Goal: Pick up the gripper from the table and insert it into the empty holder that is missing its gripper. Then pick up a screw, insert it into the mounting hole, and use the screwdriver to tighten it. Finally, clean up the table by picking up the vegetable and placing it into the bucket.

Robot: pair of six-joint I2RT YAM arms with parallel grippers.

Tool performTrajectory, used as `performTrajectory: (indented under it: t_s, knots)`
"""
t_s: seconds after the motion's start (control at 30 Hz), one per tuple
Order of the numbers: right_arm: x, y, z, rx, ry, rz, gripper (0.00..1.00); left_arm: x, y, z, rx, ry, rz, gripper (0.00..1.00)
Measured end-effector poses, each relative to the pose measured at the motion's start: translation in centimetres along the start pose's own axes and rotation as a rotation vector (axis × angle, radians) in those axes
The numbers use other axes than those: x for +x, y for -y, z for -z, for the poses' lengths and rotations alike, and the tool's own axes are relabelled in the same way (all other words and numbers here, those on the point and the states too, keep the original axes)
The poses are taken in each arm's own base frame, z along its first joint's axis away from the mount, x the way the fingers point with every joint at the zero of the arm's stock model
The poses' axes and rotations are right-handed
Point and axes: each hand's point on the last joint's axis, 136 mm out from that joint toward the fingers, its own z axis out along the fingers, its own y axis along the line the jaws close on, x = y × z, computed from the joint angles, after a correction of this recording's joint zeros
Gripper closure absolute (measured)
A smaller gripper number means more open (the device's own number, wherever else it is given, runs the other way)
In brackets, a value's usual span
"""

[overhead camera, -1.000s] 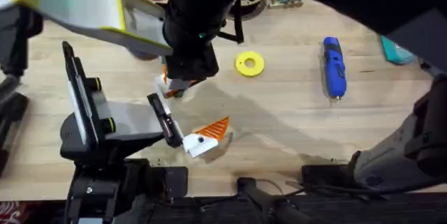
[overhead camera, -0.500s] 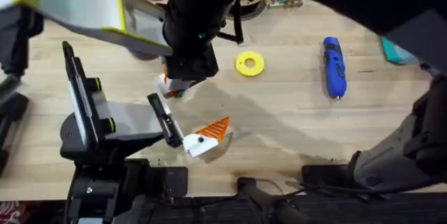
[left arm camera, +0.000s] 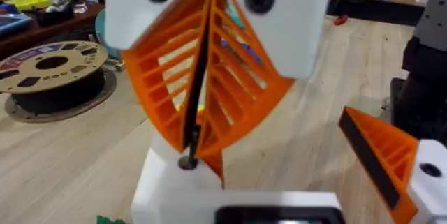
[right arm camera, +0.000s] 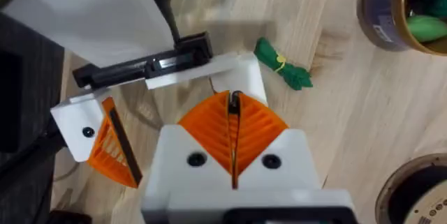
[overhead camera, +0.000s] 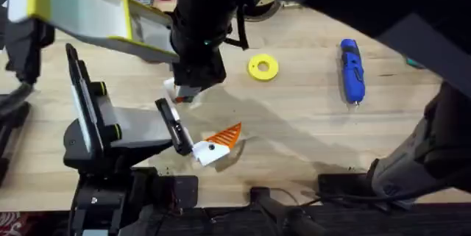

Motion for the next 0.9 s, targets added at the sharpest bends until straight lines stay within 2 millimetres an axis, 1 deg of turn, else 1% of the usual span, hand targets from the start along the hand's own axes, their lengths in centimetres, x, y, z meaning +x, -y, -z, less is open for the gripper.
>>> performTrajectory:
  t_s: [0.47,0.73,0.9]
  knots:
    - [0.01,-0.01,0.0,0.0,0.0,0.0,0.995,0.02,-0.01,0.0,0.0,0.0,0.0,0.01]
    - [0.16,0.02,-0.59,-0.011,-0.012,-0.004,0.995,0.01,0.02,0.0,0.001,0.0,0.001,0.01]
    - [0.17,0.02,-0.61,-0.012,-0.013,-0.004,0.995,0.02,0.03,0.0,0.002,0.0,0.001,0.01]
